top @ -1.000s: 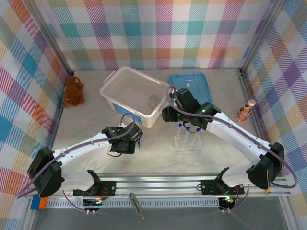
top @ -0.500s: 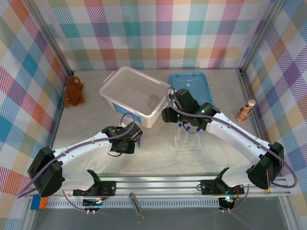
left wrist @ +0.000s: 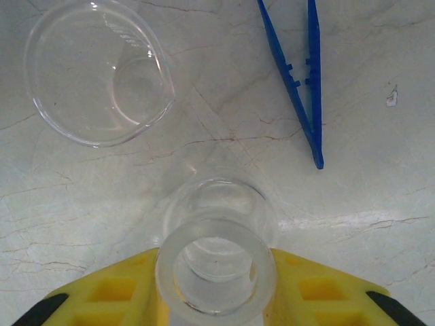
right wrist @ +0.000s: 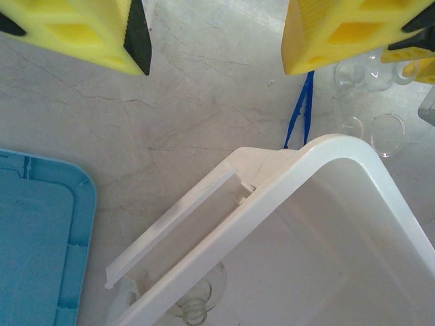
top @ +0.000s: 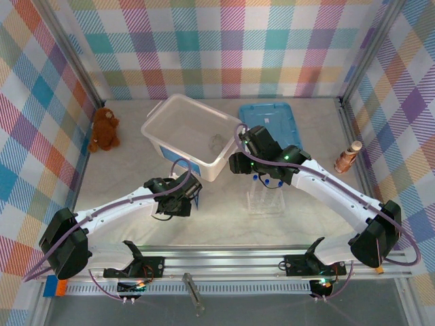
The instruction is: Organize the chemistry lab equipment
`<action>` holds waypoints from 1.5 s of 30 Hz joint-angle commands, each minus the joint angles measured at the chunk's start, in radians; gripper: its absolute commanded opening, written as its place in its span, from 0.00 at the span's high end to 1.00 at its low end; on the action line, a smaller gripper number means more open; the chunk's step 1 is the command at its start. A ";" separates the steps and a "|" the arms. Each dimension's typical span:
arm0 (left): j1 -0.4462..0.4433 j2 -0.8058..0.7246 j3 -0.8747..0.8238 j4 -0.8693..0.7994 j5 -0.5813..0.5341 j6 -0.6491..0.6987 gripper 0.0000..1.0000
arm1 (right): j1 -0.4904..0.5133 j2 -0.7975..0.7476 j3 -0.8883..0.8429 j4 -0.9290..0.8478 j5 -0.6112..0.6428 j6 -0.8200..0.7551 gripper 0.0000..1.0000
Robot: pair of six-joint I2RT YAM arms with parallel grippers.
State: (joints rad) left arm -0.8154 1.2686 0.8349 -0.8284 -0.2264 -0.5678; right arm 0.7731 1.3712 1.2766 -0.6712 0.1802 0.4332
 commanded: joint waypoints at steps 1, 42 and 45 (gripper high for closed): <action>0.009 -0.004 0.026 -0.008 -0.008 0.016 0.66 | 0.006 0.011 0.007 0.025 -0.015 0.008 0.46; 0.055 0.030 0.064 -0.010 0.001 0.077 0.56 | 0.010 0.000 0.001 0.024 -0.014 0.002 0.46; 0.056 0.042 0.062 0.001 0.007 0.080 0.56 | 0.009 -0.003 -0.005 0.027 -0.012 0.006 0.46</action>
State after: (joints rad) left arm -0.7685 1.3056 0.8780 -0.8333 -0.2253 -0.5037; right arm 0.7738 1.3739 1.2766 -0.6662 0.1707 0.4332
